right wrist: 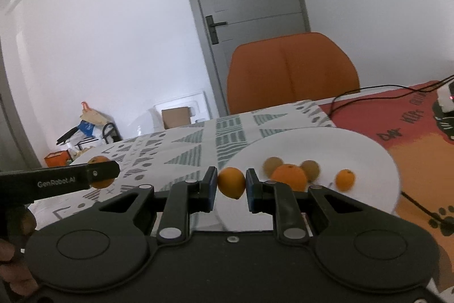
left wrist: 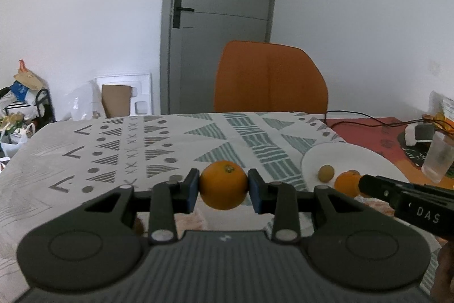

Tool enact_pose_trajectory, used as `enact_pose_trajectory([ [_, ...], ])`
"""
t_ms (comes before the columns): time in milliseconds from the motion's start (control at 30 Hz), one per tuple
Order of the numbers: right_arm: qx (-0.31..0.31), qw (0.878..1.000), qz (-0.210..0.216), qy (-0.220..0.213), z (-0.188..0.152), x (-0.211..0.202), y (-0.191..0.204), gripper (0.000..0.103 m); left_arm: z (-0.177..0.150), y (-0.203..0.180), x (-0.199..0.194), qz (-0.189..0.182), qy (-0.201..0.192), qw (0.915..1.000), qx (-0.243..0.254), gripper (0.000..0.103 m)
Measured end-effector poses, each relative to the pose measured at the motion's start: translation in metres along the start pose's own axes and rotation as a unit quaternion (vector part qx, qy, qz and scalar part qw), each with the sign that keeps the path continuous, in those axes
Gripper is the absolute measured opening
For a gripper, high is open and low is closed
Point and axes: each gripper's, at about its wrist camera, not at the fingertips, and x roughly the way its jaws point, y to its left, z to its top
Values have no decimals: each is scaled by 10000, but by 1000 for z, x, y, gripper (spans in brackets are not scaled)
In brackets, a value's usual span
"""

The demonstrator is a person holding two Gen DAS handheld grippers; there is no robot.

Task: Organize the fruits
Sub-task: 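Carry the orange and mandarin in both grippers over the white bowl, then open both grippers to drop the orange and mandarin into the bowl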

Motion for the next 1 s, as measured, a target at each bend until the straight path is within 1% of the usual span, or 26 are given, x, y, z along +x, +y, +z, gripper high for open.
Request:
enact_pose_trajectory([
  [400,250,9988,-406,-52,0,-7,-36,20,4,-37,12,-528,-39,9984,212,35],
  [667,349,9973,-644,-17,-3,-7,-54,20,5,-58,24,-736,27,9968,324,35],
  [700,356,9971,-672,2,-3,-7,-55,20,5,-60,27,-759,41,9965,337,35],
  [767,390,9964,-758,29,-6,-8,-59,27,4,-64,30,-792,67,9962,357,35],
  [1000,578,9940,-924,1,-9,-18,-75,27,2,-80,38,-922,159,9945,467,36],
])
